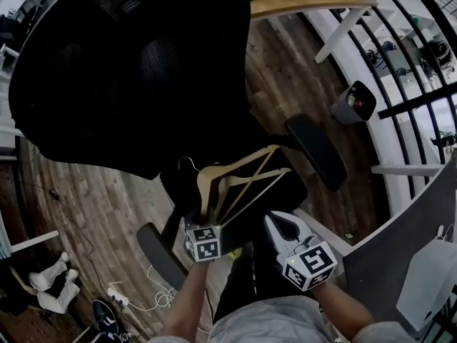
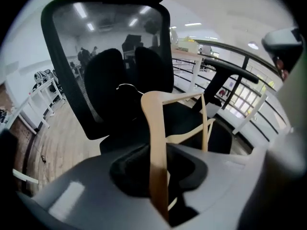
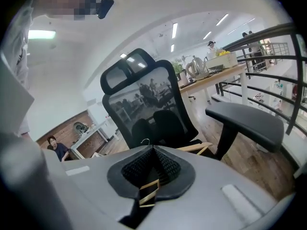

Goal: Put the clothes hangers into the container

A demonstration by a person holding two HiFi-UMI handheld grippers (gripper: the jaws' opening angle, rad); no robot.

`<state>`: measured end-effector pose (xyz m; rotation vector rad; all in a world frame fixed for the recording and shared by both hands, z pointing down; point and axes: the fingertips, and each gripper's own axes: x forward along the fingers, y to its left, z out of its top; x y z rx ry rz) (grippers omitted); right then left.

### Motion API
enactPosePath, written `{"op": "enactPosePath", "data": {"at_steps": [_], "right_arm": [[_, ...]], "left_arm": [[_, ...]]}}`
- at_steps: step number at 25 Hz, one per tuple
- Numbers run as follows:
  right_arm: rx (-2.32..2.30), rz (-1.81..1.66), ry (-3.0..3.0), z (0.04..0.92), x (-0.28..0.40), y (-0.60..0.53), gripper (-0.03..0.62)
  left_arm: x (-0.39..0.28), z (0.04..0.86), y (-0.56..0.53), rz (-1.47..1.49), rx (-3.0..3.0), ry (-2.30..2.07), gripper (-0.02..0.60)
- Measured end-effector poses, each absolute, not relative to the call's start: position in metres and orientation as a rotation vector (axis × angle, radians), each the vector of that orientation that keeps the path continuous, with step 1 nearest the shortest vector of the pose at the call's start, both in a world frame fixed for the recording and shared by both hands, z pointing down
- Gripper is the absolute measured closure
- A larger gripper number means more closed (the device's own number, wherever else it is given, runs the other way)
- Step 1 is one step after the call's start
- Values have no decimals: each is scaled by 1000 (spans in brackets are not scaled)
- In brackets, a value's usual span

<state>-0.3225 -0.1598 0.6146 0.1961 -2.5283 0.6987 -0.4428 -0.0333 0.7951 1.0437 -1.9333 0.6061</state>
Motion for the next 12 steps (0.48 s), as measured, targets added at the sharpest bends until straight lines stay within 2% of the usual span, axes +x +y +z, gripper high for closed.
{"op": "enactPosePath", "data": {"at_steps": [12], "right_arm": [[387, 596, -2701, 537, -257, -131, 595]], "left_arm": [[-393, 688, -4, 512, 1218, -2069, 497]]}}
